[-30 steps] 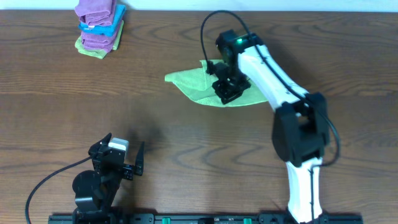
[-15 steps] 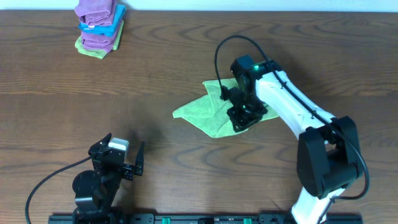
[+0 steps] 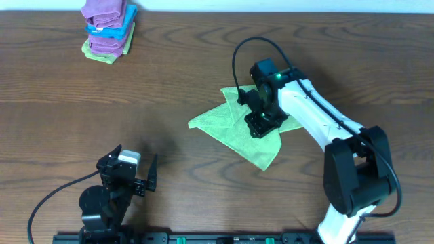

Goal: Fold the cloth

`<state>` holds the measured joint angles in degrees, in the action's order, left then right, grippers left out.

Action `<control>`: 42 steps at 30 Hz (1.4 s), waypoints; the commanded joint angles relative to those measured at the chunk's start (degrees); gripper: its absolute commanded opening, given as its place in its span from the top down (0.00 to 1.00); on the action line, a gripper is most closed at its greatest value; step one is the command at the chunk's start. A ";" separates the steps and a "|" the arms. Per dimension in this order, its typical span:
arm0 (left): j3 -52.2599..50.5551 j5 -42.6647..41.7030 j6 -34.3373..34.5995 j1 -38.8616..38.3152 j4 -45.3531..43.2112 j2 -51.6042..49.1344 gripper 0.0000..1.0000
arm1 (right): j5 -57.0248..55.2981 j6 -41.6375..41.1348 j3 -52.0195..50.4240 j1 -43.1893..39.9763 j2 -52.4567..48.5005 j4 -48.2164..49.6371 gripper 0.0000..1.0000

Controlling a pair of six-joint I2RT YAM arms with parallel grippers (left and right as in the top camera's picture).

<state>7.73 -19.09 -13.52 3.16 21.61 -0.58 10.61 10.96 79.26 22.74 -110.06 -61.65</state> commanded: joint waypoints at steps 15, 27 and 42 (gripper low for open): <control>-1.25 0.11 0.22 -0.20 0.17 0.33 0.05 | -8.13 -5.77 -3.15 -1.07 0.11 19.06 0.99; -1.25 0.11 0.24 -0.20 0.17 0.33 0.05 | -5.49 -7.06 -3.15 -12.11 -1.62 19.56 0.99; -1.25 0.11 0.22 -0.17 0.17 0.33 0.05 | 1.25 -5.62 -3.15 -12.00 -5.95 24.70 0.99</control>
<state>7.73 -19.07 -13.52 3.16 21.61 -0.58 10.92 5.21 76.09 10.68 -113.38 -38.20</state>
